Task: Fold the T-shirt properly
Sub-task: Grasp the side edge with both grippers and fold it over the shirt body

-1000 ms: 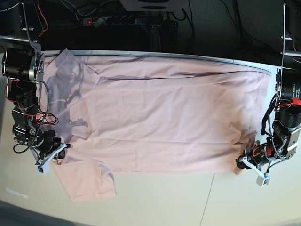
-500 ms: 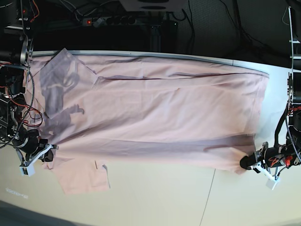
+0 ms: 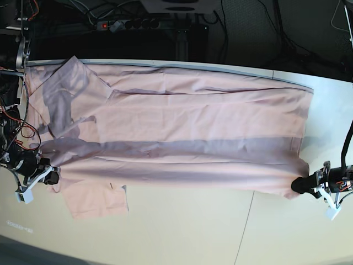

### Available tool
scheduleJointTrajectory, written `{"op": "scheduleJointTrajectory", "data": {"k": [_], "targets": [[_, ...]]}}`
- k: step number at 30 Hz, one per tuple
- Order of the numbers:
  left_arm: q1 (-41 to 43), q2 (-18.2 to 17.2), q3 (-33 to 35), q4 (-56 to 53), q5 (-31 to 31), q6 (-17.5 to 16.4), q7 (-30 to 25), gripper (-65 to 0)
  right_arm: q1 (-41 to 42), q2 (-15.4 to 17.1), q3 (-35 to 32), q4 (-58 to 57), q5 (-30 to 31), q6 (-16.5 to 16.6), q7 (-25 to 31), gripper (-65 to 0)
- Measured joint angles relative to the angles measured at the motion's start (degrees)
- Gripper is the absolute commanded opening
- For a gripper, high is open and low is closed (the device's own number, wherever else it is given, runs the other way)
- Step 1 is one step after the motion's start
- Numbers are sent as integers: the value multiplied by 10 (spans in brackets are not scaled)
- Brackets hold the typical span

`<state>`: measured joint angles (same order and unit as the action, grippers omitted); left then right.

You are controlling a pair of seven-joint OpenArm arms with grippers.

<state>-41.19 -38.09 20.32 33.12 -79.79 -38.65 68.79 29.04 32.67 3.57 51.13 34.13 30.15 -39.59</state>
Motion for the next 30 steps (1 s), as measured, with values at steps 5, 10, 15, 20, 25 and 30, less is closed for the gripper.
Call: {"op": "scheduleJointTrajectory", "data": {"k": [5,10,15,20,25,30], "targets": [[47,-25,2,66,-15,0,-2,-650,0,0,6,7,21,0,-32,-650],[97,-56,2,128,-30,0,-2,-650,-31,-2,35,22,35,0,-40,-650],[131,-73,3,174,-47,0,-3,-650,-118,-4,101,78,36,1,-30,-650],[161,-83,3,217,-47,0,-11,-650,-192,-3,157,150,38,1,-20,-650],[179,-84,3,243,-46,0,-12,-650,-257,-3,184,208,35,1,-14,-650],[200,-84,3,246,-47,0,-12,-650,-299,-3,200,234,36,1,4,-650]]}}
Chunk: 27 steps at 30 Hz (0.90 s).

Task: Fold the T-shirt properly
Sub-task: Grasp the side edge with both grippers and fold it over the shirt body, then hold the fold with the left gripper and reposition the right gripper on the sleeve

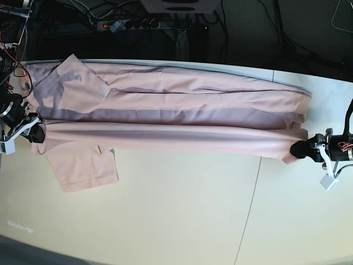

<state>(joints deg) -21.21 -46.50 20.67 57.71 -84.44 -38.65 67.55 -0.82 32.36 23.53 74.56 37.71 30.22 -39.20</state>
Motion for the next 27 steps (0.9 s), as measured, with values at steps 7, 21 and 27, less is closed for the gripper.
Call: {"op": "scheduleJointTrajectory", "data": {"k": [7,21,27], "targets": [[6,0,0,0,2,0,-10,-650,-3,-15,1,-1,-32,0,2,-451],[6,-2,0,0,14,0,-12,-650,40,-24,5,-4,-50,-1,17,-247],[6,-2,0,-1,16,0,-12,-650,160,-26,7,-132,-49,-1,-1,-248]]}}
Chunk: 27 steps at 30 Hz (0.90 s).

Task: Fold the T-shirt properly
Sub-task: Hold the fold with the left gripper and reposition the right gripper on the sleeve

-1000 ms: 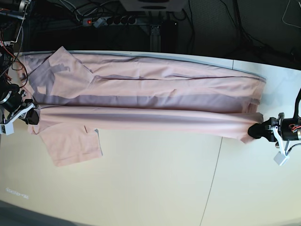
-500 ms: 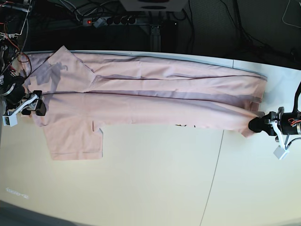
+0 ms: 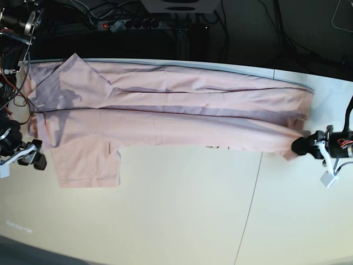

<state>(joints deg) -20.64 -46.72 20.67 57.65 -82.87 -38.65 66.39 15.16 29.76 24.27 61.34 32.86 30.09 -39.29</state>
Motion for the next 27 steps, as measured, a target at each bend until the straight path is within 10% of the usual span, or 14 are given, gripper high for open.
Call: {"op": "scheduleJointTrajectory", "data": {"k": [9,27], "targets": [[0,-1,0,0,-1,0,0,-650,131,-7,1,-249,-1,1,-5,-248],[0,-1,0,0,-1,0,-2,-650,146,-76,-111,-250,-23,1,19,-328]]}}
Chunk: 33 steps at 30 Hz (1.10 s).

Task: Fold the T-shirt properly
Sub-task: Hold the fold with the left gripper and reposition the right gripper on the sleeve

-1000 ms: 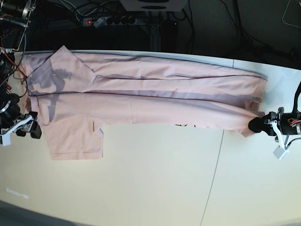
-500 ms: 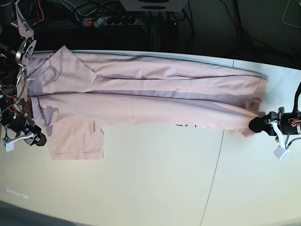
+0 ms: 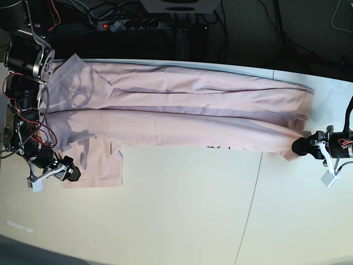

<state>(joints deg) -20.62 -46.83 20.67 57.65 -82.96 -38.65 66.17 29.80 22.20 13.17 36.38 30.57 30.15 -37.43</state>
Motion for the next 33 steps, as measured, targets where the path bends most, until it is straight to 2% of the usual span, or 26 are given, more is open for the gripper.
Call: {"op": "scheduleJointTrajectory", "data": {"k": [2,5,7,8,14,21,25,33], "targets": [[0,0,0,0,0,0,0,-650,1,0,-15,0,0,0,-4,-442],[0,0,0,0,0,0,0,-650,0,-1,-27,0,3,0,-5,-532],[0,0,0,0,0,0,0,-650,0,-2,-27,0,3,0,-5,-634],[0,0,0,0,0,0,0,-650,0,-2,-27,0,2,0,0,-650],[0,0,0,0,0,0,-13,-650,-1,-4,-28,8,-69,0,42,-650],[0,0,0,0,29,0,-28,-650,-14,-6,-32,80,-107,3,17,-650],[0,0,0,0,42,0,-47,-650,-55,7,-34,164,-80,4,4,-650],[0,0,0,0,45,0,-49,-650,-140,35,-34,346,-44,4,5,-650]]}}
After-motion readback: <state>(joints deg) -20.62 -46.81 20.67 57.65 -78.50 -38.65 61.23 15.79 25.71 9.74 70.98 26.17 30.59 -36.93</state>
